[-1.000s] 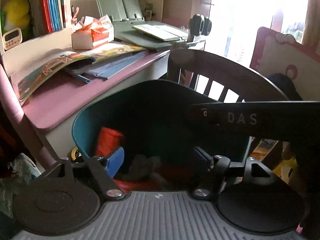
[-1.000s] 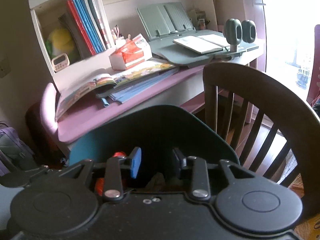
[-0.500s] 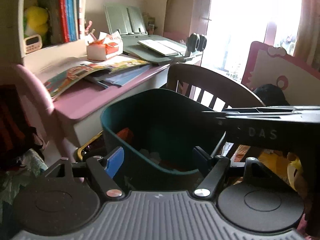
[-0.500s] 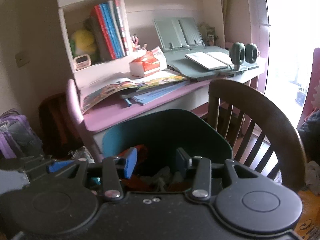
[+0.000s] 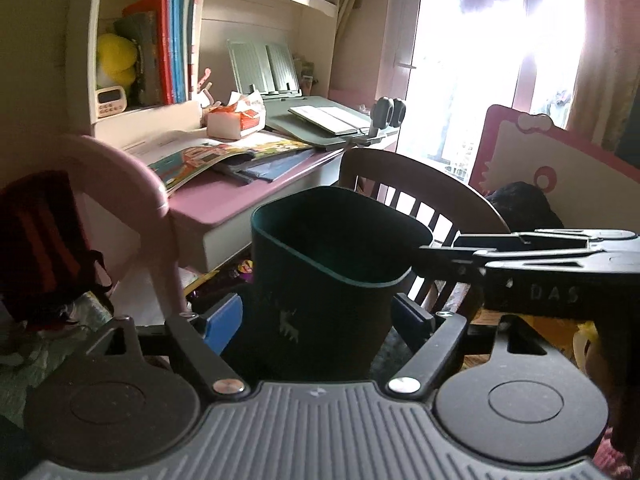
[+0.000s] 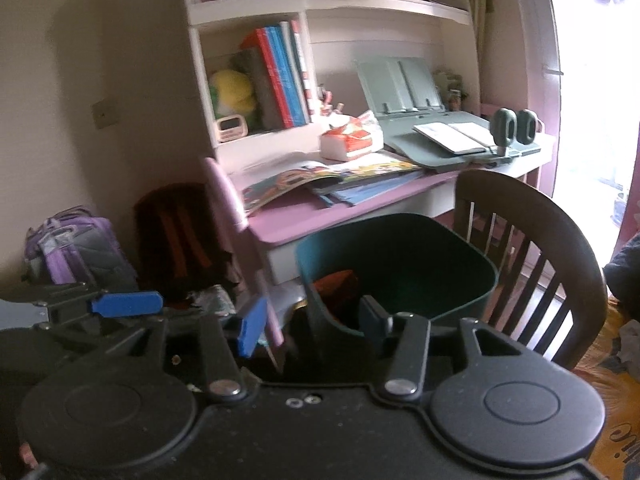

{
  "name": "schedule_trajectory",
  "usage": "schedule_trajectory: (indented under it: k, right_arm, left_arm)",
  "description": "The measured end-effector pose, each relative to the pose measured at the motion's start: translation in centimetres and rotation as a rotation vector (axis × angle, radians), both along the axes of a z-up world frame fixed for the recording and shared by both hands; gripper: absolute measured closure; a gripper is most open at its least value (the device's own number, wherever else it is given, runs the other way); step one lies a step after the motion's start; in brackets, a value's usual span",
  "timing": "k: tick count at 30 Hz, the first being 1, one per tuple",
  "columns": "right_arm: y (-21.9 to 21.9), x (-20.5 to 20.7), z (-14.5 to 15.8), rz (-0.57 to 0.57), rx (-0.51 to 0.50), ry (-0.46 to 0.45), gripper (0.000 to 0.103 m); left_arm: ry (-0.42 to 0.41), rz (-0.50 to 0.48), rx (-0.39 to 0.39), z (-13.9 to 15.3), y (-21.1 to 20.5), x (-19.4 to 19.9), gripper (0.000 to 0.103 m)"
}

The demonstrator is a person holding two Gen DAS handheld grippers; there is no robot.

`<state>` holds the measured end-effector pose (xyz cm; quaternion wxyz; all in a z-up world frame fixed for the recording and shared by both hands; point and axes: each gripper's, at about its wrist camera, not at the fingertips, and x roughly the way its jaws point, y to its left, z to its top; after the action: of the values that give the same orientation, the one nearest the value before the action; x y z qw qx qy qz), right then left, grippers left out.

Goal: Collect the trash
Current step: 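Withdraw both open tools from the wastebasket toward the trash pile, then lower both open tools down to the white Christmas tote on the floor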

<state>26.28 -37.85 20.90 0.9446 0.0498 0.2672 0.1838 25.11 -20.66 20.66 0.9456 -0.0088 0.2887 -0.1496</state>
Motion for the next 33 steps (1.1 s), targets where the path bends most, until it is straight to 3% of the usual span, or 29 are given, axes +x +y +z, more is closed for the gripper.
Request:
schedule_trajectory:
  k: [7,14,16,18,24,33]
  right_arm:
    - [2.8,-3.0,-0.1,0.058,0.018,-0.018,0.049]
    - [6.8,-5.3,-3.0,0.149,0.052,0.003,0.048]
    - [8.0,-5.6,-4.3,0.174,0.069,0.016,0.048]
    - [9.3,-5.7,-6.0,0.193,0.092,0.035,0.048]
    - [13.3,-5.1,-11.3,0.219,0.123,0.101,0.047]
    - [19.3,-1.8,-21.1,0.211,-0.011,0.277,0.047]
  left_arm:
    - [0.008,0.032,-0.009,-1.3,4.6,-3.4,0.020]
    - [0.051,0.091,-0.053,-4.0,10.3,-5.5,0.016]
    - [0.064,0.110,-0.065,-5.0,11.9,-6.0,0.005]
    - [0.073,0.137,-0.086,-6.3,13.6,-6.4,0.001]
    - [0.110,0.189,-0.114,-10.6,17.9,-6.4,0.001]
    - [0.209,0.325,-0.156,-20.9,24.1,-4.3,0.001]
